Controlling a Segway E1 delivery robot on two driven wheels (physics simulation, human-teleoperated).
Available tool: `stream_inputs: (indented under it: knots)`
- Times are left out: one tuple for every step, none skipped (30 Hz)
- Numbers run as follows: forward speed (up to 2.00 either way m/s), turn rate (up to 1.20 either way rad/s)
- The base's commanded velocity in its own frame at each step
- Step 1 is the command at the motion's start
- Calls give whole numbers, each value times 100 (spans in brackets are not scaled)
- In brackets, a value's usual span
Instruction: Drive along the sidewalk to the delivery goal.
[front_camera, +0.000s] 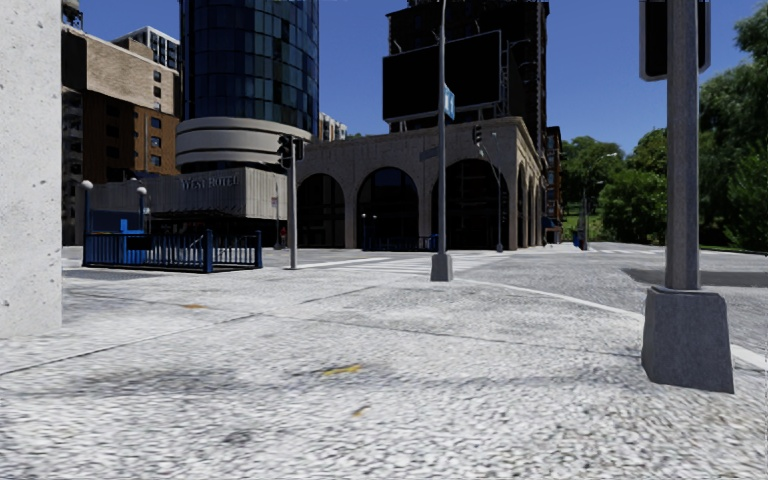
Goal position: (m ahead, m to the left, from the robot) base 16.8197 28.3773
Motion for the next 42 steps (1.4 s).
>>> stream_inputs:
  knots:
    - [200, 55]
    - [200, 54]
    - [200, 58]
    - [200, 63]
    - [200, 63]
    - [200, 65]
    - [200, 66]
    - [200, 66]
    - [200, 67]
    - [200, 68]
    - [200, 68]
    - [200, 68]
    - [200, 69]
    - [200, 70]
    - [200, 70]
    - [200, 73]
    - [200, 74]
    - [200, 74]
    - [200, 74]
    - [200, 74]
    - [200, 74]
    - [200, 74]
    - [200, 75]
    - [200, 75]
    - [200, 75]
    - [200, 75]
    - [200, 75]
    - [200, 63]
    - [200, 0]
    - [200, 0]
    - [200, 0]
    - [200, 0]
    - [200, 0]
    - [200, 0]
    - [200, 0]
    - [200, 0]
    - [200, 0]
    - [200, 0]
    - [200, 0]
    - [200, 0]
    - [200, 0]
    - [200, 0]
